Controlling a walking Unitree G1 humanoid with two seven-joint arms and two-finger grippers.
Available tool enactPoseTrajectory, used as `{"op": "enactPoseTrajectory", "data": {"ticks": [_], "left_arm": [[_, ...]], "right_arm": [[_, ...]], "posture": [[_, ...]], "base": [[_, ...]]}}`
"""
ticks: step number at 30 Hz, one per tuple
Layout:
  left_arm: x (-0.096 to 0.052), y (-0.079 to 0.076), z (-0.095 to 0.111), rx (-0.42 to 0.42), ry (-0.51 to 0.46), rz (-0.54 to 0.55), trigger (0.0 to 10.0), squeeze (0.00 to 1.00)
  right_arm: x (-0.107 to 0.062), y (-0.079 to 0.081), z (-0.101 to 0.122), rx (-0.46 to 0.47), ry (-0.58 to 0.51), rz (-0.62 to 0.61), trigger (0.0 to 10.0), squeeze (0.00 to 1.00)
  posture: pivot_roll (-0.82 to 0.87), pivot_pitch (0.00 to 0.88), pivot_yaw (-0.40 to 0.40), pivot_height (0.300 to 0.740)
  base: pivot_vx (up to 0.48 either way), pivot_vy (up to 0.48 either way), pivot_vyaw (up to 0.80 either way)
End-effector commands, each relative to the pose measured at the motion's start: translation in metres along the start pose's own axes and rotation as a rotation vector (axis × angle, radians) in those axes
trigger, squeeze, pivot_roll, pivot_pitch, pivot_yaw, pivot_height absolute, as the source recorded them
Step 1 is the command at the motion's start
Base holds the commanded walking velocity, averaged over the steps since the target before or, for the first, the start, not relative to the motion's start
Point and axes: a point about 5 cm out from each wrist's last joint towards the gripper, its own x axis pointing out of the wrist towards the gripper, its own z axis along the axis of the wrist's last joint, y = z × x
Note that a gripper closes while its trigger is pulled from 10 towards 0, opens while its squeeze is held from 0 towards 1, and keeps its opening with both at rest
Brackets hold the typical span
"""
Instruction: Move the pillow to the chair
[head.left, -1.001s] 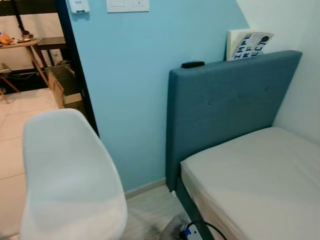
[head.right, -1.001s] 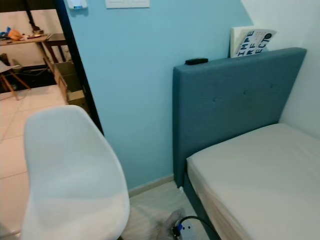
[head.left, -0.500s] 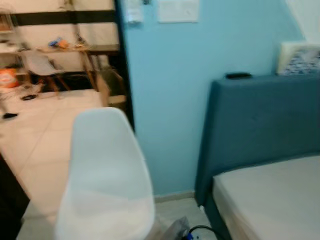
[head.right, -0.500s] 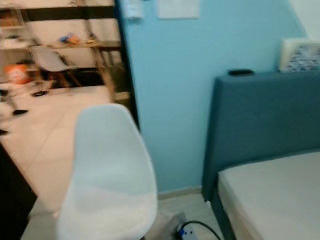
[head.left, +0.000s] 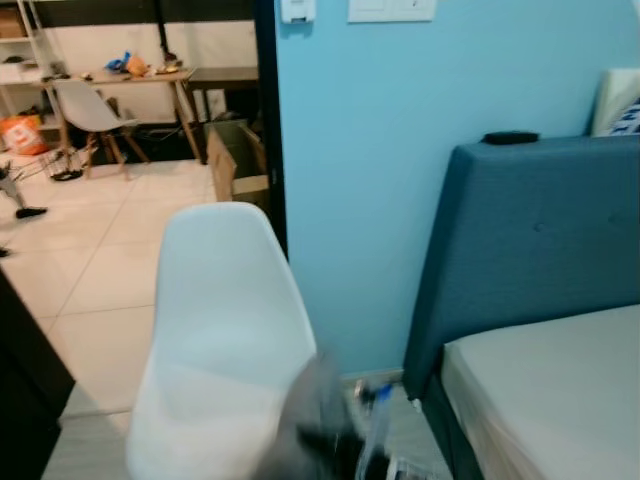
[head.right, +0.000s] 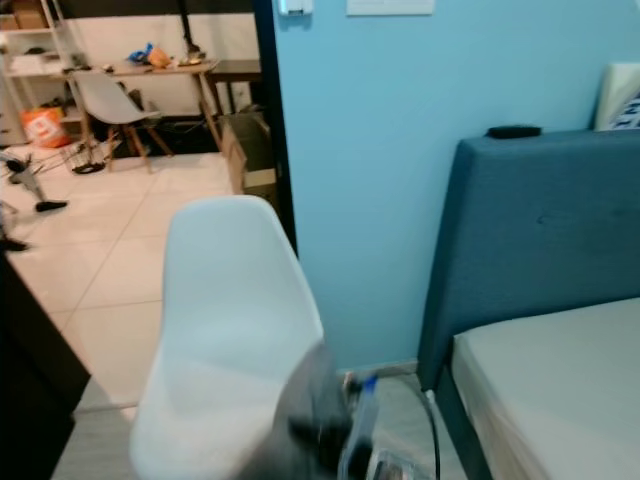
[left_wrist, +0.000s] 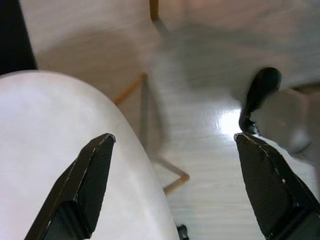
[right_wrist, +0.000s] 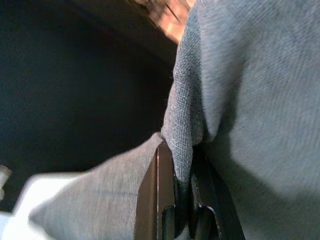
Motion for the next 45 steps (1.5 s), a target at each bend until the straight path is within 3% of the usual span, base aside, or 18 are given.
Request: {"op": "enactPoseTrajectory", "data": {"ticks": [1, 3, 7, 8, 14, 18, 27, 28, 29, 38, 45], "left_arm": [[0.0, 0.002, -0.003, 0.002, 0.007, 0.0, 10.0, 0.0], [0.0, 0.001, -0.003, 0.004, 0.007, -0.001, 10.0, 0.0], [0.0, 0.001, -0.003, 0.004, 0.006, -0.001, 10.0, 0.0], [0.0, 0.001, -0.003, 0.004, 0.006, -0.002, 10.0, 0.0], [0.0, 0.0, -0.002, 0.007, 0.003, -0.005, 10.0, 0.0], [0.0, 0.0, -0.002, 0.008, 0.003, -0.006, 10.0, 0.0], [0.0, -0.001, -0.003, 0.006, 0.009, -0.02, 10.0, 0.0], [-0.001, -0.001, -0.004, 0.006, 0.014, -0.02, 10.0, 0.0], [-0.001, -0.001, -0.005, 0.007, 0.016, -0.02, 10.0, 0.0], [-0.001, 0.001, -0.005, -0.007, 0.01, 0.009, 10.0, 0.0], [-0.001, 0.001, -0.004, -0.02, 0.009, 0.005, 10.0, 0.0]], "right_arm": [[0.007, 0.009, 0.02, 0.005, -0.101, 0.1, 10.0, 0.0], [0.018, 0.026, 0.063, -0.04, -0.234, 0.224, 10.0, 0.0], [0.02, 0.032, 0.074, -0.053, -0.268, 0.265, 10.0, 0.0], [0.027, 0.042, 0.083, -0.087, -0.281, 0.32, 10.0, 0.0], [0.041, 0.062, 0.086, -0.123, -0.264, 0.446, 10.0, 0.0], [0.043, 0.064, 0.084, -0.122, -0.259, 0.454, 10.0, 0.0], [0.052, 0.058, 0.062, -0.199, -0.162, 0.312, 10.0, 0.0], [0.054, 0.047, 0.056, -0.261, -0.1, 0.128, 10.0, 0.0], [0.054, 0.044, 0.054, -0.281, -0.072, 0.073, 10.0, 0.0], [0.052, 0.039, 0.049, -0.289, -0.062, 0.033, 10.0, 0.0], [0.053, 0.034, 0.027, -0.378, 0.046, -0.046, 10.0, 0.0]], "posture": [[0.01, 0.004, -0.016, 0.74], [0.01, 0.001, -0.023, 0.74], [0.01, 0.001, -0.023, 0.74], [0.01, 0.0, -0.029, 0.74], [0.02, 0.0, -0.037, 0.74], [0.02, 0.0, -0.037, 0.74], [0.02, 0.0, -0.033, 0.74], [0.02, 0.0, -0.032, 0.74], [0.02, 0.0, -0.032, 0.74], [0.02, 0.005, -0.026, 0.74], [0.02, 0.004, -0.029, 0.74]], "base": [[0.0, 0.0, 0.61], [0.0, 0.0, 0.6], [0.0, 0.0, 0.6], [0.0, 0.0, 0.6], [0.0, 0.0, 0.6], [0.0, 0.0, 0.6], [0.0, -0.417, 0.55], [0.0, -0.465, 0.0], [0.0, -0.465, 0.0], [0.0, -0.151, 0.0], [0.0, 0.0, 0.0]]}}
